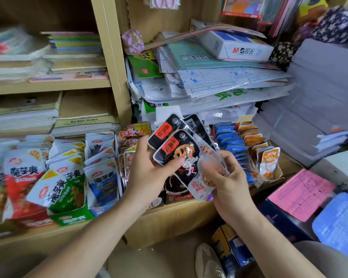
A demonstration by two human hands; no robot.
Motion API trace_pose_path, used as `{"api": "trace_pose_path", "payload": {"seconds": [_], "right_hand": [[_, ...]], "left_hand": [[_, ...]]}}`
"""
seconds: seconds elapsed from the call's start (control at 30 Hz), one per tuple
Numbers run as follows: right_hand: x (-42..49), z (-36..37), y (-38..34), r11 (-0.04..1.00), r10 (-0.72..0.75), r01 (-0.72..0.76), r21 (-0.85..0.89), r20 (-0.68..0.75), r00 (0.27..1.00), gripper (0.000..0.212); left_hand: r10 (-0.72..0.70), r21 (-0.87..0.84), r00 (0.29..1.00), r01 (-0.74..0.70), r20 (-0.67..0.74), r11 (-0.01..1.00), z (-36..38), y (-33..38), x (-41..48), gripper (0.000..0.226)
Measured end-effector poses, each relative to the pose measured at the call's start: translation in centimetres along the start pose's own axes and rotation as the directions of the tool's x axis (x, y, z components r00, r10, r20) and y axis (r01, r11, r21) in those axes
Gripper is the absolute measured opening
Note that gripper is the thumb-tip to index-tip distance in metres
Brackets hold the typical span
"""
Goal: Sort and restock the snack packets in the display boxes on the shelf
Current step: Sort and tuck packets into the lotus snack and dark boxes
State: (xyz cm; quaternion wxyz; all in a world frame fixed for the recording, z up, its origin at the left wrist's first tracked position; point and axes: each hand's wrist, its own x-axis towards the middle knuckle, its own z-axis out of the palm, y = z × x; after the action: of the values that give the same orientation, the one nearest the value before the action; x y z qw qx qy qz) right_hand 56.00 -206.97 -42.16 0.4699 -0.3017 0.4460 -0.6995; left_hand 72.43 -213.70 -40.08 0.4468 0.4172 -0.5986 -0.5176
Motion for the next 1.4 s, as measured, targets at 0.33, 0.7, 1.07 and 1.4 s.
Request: {"api": "trace_pose_path", "payload": {"seconds": [0.33, 0.7, 1.07, 1.4], "right_hand": [[1.9, -0.3, -1.1, 0.942, 0.321, -0.305, -0.141, 0.101, 0.942, 0.034], [2.8, -3.2, -3.1, 0.88, -0.092, 0.077, -0.468, -0.01, 0.996, 0.042], [2.0, -4.1, -5.4, 0.995, 0.082, -0.075, -0.064, 0.114, 0.99, 0.046], [2.2, -5.1, -4.6, 0.977, -0.123, 0.133, -0.168, 0.069, 0.99, 0.017]], "left_hand": [[0.0, 0.017, 0.937, -0.006, 0.35, 1.0, -4.6, -0.4, 1.4, 0.077], [-0.057, -0.005, 0.997, 0.057, -0.052, 0.998, -9.5, -1.4, 3.0, 0.041], [-0.068, 0.028, 0.997, 0.068, -0.023, 0.997, -8.2, -1.5, 2.8, 0.037], [-0.07, 0.035, 0.997, 0.071, -0.025, 0.997, -6.8, -1.6, 3.0, 0.038]]}}
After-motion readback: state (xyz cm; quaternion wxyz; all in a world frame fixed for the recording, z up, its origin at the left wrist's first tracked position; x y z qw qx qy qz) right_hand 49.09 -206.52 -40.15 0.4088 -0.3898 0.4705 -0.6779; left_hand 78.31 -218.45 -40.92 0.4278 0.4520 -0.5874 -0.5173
